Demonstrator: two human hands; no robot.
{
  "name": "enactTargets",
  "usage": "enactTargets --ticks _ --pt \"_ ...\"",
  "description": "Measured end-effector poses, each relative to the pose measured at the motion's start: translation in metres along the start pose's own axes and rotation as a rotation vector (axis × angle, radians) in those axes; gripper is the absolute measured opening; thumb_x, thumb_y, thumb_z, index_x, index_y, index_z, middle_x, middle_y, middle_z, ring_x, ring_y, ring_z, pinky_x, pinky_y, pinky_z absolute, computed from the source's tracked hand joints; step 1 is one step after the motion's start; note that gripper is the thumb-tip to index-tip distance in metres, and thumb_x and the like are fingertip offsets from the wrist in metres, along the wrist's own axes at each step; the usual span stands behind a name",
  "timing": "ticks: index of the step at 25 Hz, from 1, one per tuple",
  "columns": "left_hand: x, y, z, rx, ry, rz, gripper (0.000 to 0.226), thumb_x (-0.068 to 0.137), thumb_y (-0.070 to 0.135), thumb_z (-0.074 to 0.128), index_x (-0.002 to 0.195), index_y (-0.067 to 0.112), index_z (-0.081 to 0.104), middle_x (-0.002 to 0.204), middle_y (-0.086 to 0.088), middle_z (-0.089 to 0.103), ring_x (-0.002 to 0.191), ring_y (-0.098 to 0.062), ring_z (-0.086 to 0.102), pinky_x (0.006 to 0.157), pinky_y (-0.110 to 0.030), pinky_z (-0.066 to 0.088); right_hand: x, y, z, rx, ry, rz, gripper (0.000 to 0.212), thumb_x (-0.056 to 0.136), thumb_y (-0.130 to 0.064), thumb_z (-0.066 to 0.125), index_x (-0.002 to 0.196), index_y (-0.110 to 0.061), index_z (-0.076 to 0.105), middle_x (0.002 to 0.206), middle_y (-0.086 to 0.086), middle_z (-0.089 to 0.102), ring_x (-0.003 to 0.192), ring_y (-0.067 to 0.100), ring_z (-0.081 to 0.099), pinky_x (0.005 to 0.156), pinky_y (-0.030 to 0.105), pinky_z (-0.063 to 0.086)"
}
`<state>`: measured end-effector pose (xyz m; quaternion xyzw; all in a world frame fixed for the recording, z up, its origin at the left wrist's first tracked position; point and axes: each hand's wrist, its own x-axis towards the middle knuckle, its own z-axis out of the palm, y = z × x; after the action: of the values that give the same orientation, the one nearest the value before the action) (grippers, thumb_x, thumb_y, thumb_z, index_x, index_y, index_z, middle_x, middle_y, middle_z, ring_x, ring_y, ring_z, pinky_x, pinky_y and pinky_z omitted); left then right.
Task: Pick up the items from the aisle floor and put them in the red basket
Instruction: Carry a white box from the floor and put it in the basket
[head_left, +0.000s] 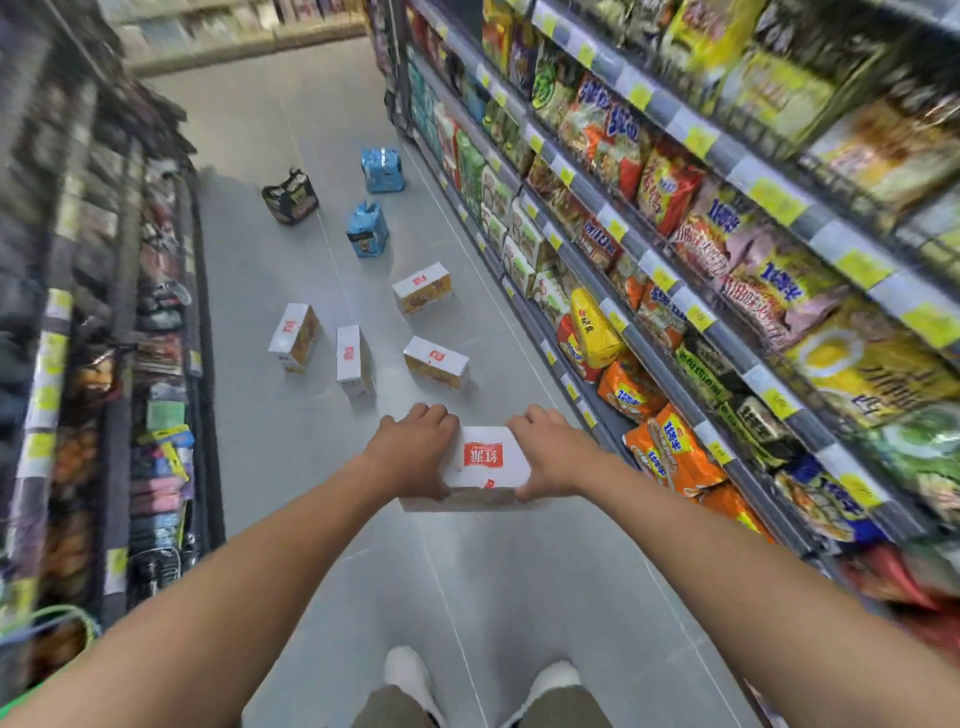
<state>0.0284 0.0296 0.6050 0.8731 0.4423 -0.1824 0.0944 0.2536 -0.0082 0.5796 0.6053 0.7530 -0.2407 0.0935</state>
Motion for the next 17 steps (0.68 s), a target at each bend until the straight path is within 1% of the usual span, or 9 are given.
enactTargets --ticks 2,5,8,10,12,13,15,17 --pt "-0.009 0.005 -0.033 0.021 0.027 -0.001 0.09 0.072 0.069 0.07 0.14 0.02 0.039 0.135 -0.001 0.048 0.125 -0.022 0.045 0.093 -0.05 0.05 -0.016 0.001 -0.035 -0.032 0.006 -0.015 0.087 0.063 -0.059 0.082 0.131 -0.024 0.043 0.125 0.003 0.044 0.121 0.028 0.044 0.09 0.048 0.053" --pt "-0.008 0.016 -0.06 0.021 0.031 0.004 0.097 0.069 0.07 0.07 0.145 0.02 0.036 0.142 -0.002 0.045 0.128 -0.024 0.042 0.097 -0.053 0.051 -0.038 0.011 -0.064 -0.045 0.042 -0.024 0.083 0.065 -0.06 0.081 0.131 -0.024 0.044 0.126 0.003 0.045 0.123 0.028 0.045 0.09 0.045 0.051" --pt "0.001 0.039 -0.08 0.045 0.052 0.04 0.096 0.071 0.07 0.071 0.146 0.022 0.035 0.146 -0.001 0.043 0.132 -0.024 0.041 0.098 -0.052 0.05 -0.06 0.031 -0.077 -0.035 0.089 0.008 0.082 0.07 -0.058 0.081 0.135 -0.026 0.043 0.131 0.003 0.045 0.127 0.026 0.044 0.088 0.043 0.046" --pt "0.01 0.058 -0.09 0.064 0.057 0.092 0.094 0.074 0.068 0.072 0.148 0.023 0.035 0.145 -0.001 0.045 0.132 -0.023 0.043 0.099 -0.048 0.049 -0.076 0.047 -0.076 -0.007 0.098 0.054 0.083 0.069 -0.059 0.081 0.135 -0.027 0.042 0.13 0.002 0.045 0.125 0.025 0.043 0.086 0.042 0.046" --pt "0.02 0.076 -0.093 0.079 0.053 0.146 0.093 0.074 0.066 0.072 0.148 0.023 0.035 0.142 0.0 0.046 0.128 -0.022 0.044 0.101 -0.045 0.048 -0.095 0.06 -0.071 0.003 0.089 0.101 0.084 0.065 -0.062 0.079 0.132 -0.028 0.043 0.128 0.001 0.045 0.123 0.026 0.044 0.088 0.045 0.051" --pt "0.027 0.086 -0.095 0.092 0.048 0.19 0.093 0.073 0.066 0.073 0.148 0.024 0.035 0.141 0.0 0.046 0.127 -0.021 0.044 0.102 -0.046 0.048 -0.106 0.068 -0.066 0.021 0.086 0.146 0.083 0.064 -0.063 0.078 0.131 -0.028 0.043 0.127 0.002 0.045 0.123 0.027 0.044 0.09 0.046 0.052" --pt "0.041 0.108 -0.099 0.12 0.027 0.27 0.095 0.073 0.065 0.072 0.149 0.024 0.034 0.14 0.002 0.045 0.126 -0.02 0.043 0.1 -0.048 0.048 -0.129 0.08 -0.058 0.057 0.092 0.241 0.086 0.065 -0.064 0.078 0.135 -0.027 0.043 0.129 0.003 0.044 0.123 0.027 0.043 0.092 0.046 0.049" --pt "0.055 0.136 -0.104 0.176 0.018 0.381 0.096 0.072 0.065 0.072 0.149 0.024 0.034 0.14 0.003 0.044 0.127 -0.02 0.042 0.099 -0.05 0.048 -0.159 0.091 -0.048 0.117 0.121 0.351 0.09 0.067 -0.065 0.079 0.14 -0.028 0.04 0.13 0.003 0.044 0.123 0.026 0.043 0.089 0.044 0.049"
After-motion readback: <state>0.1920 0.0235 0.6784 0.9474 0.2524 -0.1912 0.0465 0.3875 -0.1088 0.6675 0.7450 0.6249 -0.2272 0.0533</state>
